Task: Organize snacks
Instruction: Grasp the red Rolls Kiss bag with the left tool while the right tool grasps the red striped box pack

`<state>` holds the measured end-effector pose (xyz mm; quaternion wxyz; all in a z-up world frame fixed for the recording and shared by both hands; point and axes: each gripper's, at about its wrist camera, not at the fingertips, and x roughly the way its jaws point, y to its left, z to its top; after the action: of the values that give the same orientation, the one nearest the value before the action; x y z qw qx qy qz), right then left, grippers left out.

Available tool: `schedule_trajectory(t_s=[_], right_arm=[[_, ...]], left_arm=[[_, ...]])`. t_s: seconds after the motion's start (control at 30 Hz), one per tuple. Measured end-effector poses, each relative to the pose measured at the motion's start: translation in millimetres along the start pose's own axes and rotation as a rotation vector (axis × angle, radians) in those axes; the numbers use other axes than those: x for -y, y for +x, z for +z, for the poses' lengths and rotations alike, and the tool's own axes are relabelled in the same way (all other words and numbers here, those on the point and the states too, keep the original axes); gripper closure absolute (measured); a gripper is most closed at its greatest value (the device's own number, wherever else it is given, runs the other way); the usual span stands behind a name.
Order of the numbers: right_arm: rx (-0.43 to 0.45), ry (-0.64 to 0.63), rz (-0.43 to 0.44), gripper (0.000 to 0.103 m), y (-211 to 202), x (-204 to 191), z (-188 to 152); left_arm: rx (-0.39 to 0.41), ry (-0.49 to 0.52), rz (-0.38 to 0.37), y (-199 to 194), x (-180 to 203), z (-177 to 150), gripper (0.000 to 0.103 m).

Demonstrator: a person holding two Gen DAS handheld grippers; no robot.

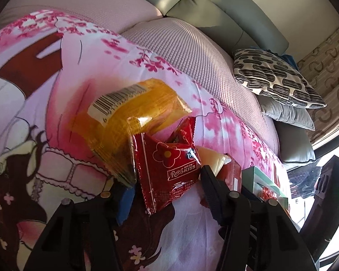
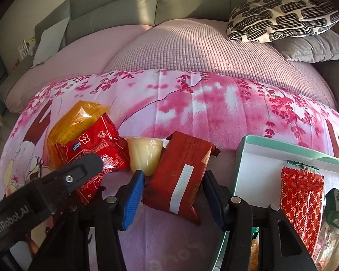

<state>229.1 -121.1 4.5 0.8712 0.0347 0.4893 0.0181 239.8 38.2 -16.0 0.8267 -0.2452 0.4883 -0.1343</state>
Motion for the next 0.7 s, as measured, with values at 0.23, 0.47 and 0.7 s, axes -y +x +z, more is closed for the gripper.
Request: schedule_trajectory(t_s=[0.23,0.47,0.7], right_arm=[[0.003,-0.003,0.000,0.047,1.4,0.9,-1.1],[0.012,0.007,-0.016,0.054,-0.4,3.2,-2.0],[0.010,0.013,-0.025,0.057,-4.0,1.5,-4.9]], left_arm=[[0.004,-0.008,-0.008,-0.4,-0.2,-0.2,0.046],[0.017,-0.010,-0.014,-4.4,-2.8,-0.7,0.051],[0.025,-0.023,-0.014,-6.5,-4.0,-3.8,0.052]])
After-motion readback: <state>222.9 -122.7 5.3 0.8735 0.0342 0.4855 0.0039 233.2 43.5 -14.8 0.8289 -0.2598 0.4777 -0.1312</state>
